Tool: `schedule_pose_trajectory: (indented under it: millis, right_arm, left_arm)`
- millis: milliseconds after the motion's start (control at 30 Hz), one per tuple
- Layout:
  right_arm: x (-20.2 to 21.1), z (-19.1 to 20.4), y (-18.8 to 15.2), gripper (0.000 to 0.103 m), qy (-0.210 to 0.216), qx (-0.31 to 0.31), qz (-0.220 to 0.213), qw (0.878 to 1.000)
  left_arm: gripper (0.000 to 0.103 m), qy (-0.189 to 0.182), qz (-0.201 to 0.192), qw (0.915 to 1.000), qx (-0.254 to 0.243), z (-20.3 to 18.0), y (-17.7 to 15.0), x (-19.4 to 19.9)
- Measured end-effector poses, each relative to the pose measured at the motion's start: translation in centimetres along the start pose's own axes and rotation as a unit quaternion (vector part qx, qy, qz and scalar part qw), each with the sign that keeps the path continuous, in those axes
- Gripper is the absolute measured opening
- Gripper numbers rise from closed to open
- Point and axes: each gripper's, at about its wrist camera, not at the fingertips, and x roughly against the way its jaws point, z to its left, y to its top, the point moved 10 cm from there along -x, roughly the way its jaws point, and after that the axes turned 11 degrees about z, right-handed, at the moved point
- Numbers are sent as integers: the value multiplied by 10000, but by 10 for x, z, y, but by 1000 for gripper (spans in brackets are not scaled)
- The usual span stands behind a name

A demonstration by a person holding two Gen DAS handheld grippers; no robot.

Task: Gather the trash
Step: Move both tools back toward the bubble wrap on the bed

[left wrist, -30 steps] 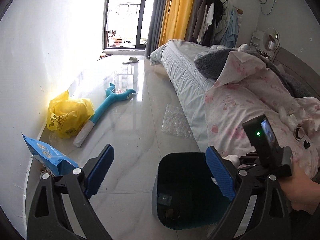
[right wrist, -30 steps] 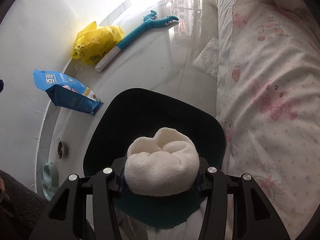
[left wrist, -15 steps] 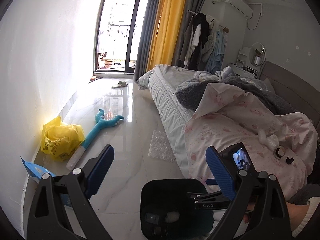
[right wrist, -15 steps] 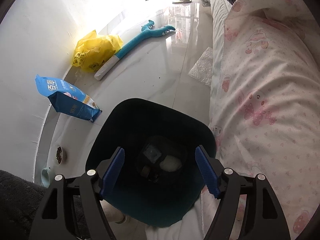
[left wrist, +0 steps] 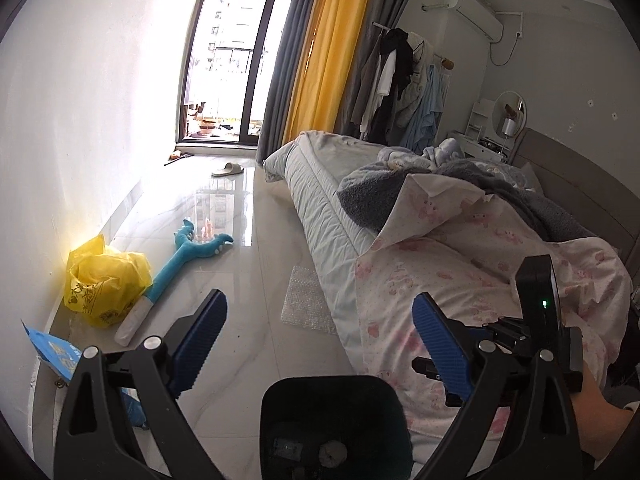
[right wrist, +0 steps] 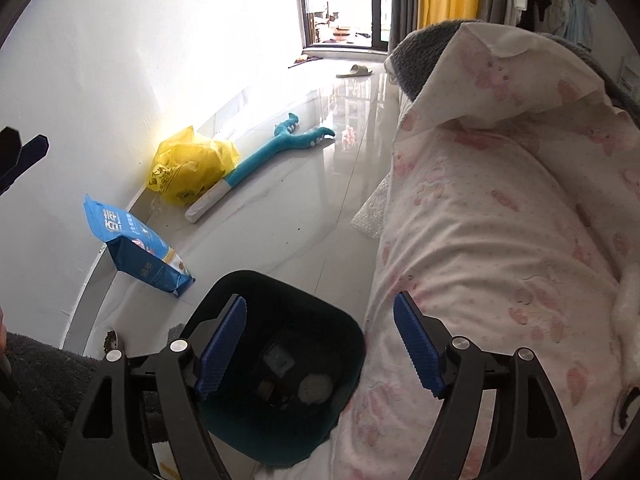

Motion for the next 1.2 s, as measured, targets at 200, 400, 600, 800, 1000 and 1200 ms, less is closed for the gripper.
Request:
schedule_pose_trajectory:
  millis: [200, 400, 600, 800, 1000, 1200]
  right_arm:
    - [28, -42, -4, 79, -269, -15, -375, 9989]
    - [58, -96, -10, 80, -508, -275, -614, 9964]
    - [77, -130, -17, 80, -566, -519, -754, 9942]
    - [85, -149, -18, 81, -484, -403, -621, 9961]
    - [90, -170, -19, 81, -618, -241, -444, 9968]
    - [97, -205, -33, 81, -812, -384, -354, 9953]
  left_arm:
    - [97, -68, -68, 9996, -278, -33, 16, -9]
    - [97, -241, 60, 9993, -295, -58, 17, -28]
    - [97, -389, 224, 9978, -488, -93, 15, -47]
    - [97, -505, 237, 9959, -715, -122, 17, -59]
    - [97, -627, 319, 9946, -770, -139, 18, -74]
    - [97, -959, 276, 9938, -484, -157, 30, -84]
